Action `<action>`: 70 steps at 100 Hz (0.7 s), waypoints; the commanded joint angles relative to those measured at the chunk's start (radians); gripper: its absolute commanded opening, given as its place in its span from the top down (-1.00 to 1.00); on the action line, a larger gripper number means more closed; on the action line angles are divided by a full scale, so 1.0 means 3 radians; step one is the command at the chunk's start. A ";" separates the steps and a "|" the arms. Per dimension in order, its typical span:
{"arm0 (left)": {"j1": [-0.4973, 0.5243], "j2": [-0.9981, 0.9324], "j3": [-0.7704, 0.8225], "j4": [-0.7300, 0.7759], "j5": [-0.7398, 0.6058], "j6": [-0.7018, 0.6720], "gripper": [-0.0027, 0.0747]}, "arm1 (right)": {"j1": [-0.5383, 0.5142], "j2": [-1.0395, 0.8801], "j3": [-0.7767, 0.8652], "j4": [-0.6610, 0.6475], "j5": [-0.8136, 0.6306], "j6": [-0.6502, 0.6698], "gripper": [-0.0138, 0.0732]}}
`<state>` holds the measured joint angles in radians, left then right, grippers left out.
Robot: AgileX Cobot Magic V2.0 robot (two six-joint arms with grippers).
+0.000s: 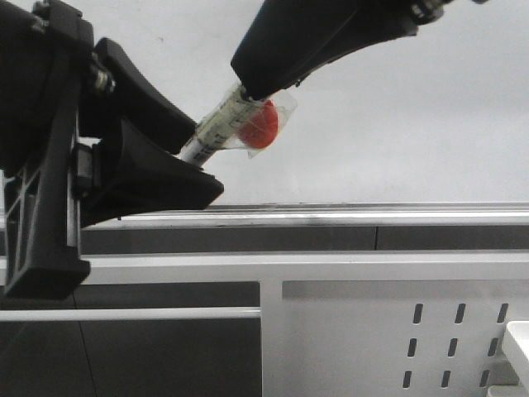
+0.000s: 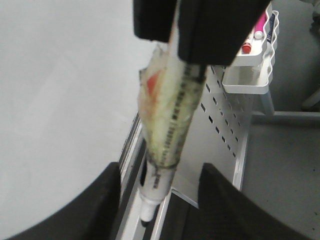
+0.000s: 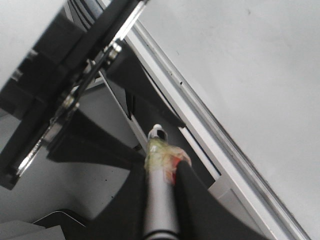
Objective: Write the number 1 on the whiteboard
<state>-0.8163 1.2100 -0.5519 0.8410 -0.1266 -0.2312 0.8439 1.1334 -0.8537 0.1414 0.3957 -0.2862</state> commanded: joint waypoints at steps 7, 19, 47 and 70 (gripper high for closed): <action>-0.0030 -0.0300 -0.0122 -0.0250 0.0191 -0.0045 -0.15 | -0.0121 -0.0160 -0.0113 -0.0008 -0.0240 -0.0035 0.86; -0.0030 -0.0588 -0.0100 -0.0374 0.0463 -0.0045 -0.15 | -0.0314 -0.0354 -0.0063 -0.0008 -0.0283 -0.0035 0.86; -0.0017 -0.1304 0.0119 -0.0973 0.0673 -0.0058 0.88 | -0.0641 -0.1152 0.0516 -0.0060 -0.0552 -0.0035 0.86; 0.0313 -0.1451 0.0274 -0.1045 0.0422 -0.0611 0.98 | -0.0700 -0.1881 0.0947 -0.0060 -0.0677 0.0009 0.83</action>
<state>-0.7815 0.7843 -0.4576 0.5410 0.1065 -0.3224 0.6518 0.6207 -0.5652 0.1292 0.2930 -0.2862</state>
